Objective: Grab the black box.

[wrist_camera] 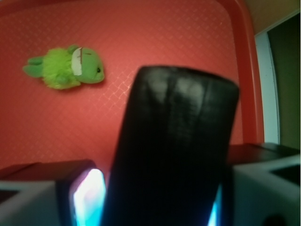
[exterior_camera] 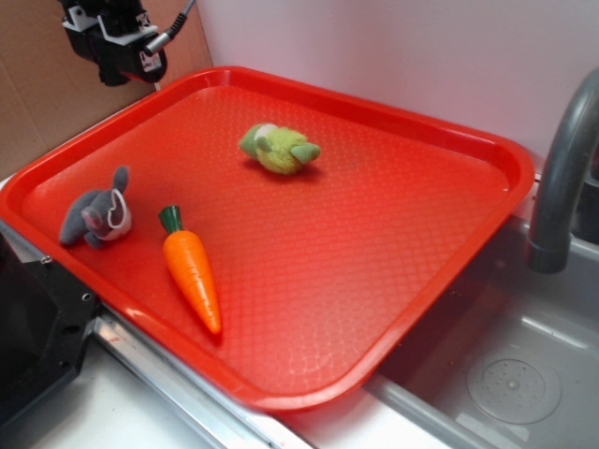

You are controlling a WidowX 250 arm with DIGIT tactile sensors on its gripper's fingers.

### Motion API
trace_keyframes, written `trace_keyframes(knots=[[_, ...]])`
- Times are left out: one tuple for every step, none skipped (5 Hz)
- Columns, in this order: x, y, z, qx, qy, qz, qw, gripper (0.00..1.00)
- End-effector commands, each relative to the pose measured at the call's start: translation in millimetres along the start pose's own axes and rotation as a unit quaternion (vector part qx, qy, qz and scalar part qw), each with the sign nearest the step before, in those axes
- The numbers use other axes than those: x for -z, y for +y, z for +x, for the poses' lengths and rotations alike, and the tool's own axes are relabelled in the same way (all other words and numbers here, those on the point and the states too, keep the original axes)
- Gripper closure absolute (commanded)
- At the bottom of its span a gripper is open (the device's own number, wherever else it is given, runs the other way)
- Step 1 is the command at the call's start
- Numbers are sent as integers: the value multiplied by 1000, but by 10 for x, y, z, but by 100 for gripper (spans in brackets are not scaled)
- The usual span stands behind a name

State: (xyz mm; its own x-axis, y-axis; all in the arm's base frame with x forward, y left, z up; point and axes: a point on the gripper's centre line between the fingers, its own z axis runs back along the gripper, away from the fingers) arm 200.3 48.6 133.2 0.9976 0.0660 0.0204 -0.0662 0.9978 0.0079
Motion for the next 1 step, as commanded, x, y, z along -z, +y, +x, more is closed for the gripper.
trace_keyframes(knots=[[-35, -169, -68, 47, -6, 4, 999, 100]])
